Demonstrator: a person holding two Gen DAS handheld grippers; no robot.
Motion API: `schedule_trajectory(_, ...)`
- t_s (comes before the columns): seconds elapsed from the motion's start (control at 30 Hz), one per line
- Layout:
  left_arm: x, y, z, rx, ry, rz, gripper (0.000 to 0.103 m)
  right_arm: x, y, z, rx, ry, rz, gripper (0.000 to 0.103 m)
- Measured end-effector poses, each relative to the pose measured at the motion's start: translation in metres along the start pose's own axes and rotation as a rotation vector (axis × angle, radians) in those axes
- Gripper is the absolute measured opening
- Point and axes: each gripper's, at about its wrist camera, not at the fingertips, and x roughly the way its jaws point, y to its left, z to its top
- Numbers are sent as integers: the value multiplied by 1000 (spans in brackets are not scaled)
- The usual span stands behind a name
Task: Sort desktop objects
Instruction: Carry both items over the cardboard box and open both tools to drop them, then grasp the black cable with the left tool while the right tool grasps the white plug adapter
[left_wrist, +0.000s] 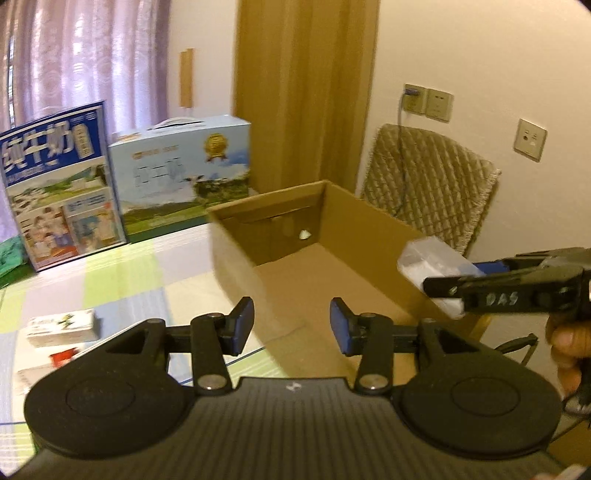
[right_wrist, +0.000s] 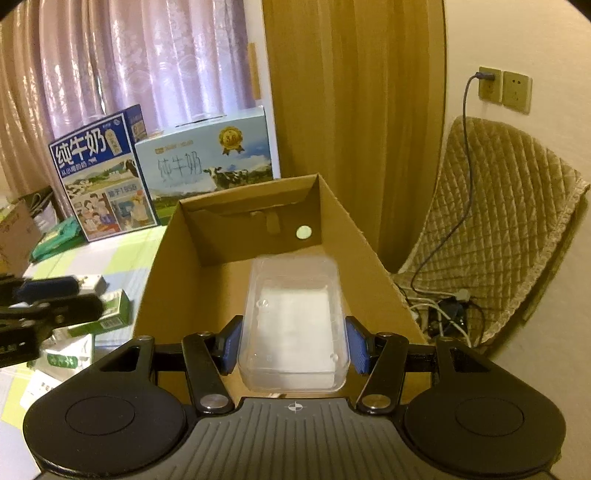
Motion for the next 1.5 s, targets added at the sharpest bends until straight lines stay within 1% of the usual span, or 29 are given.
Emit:
schedule_trajectory(0.07,-7,11,-4,-2,1,14,45,-3,2,2,3,-15,-3,61)
schedule_trajectory(0.27,-26,45,-20,0,22,67,47,-16,21,9,11,-47,17,63)
schedule_trajectory(0.37,-39,62,-29,-10,28,92,48,-26,41,15,-8,-70,52,65)
schedule_trajectory(0.57,-68,103,-52,-39,36,153,52,-45,93,23,-78,-120,138,70)
schedule_trajectory(0.73,-90,135,-80,-70,65,213,54,-48,134,15,-120,-123,202,73)
schedule_trajectory(0.9,-106,156,-110,-95,107,243,54,-34,161,-11,-134,-75,252,74)
schedule_trajectory(1.0,-111,160,-123,-104,132,239,54,-19,171,-33,-124,-20,278,74)
schedule_trajectory(1.13,-108,155,-131,-94,154,214,54,4,181,-56,-112,48,294,74)
schedule_trajectory(1.27,-96,140,-133,-65,179,163,54,19,175,-58,-78,85,317,74)
schedule_trajectory(1.4,-78,120,-137,-34,216,117,54,32,170,-58,-59,113,297,74)
schedule_trajectory(1.5,-62,108,-142,-19,250,94,54,42,169,-59,-41,150,322,75)
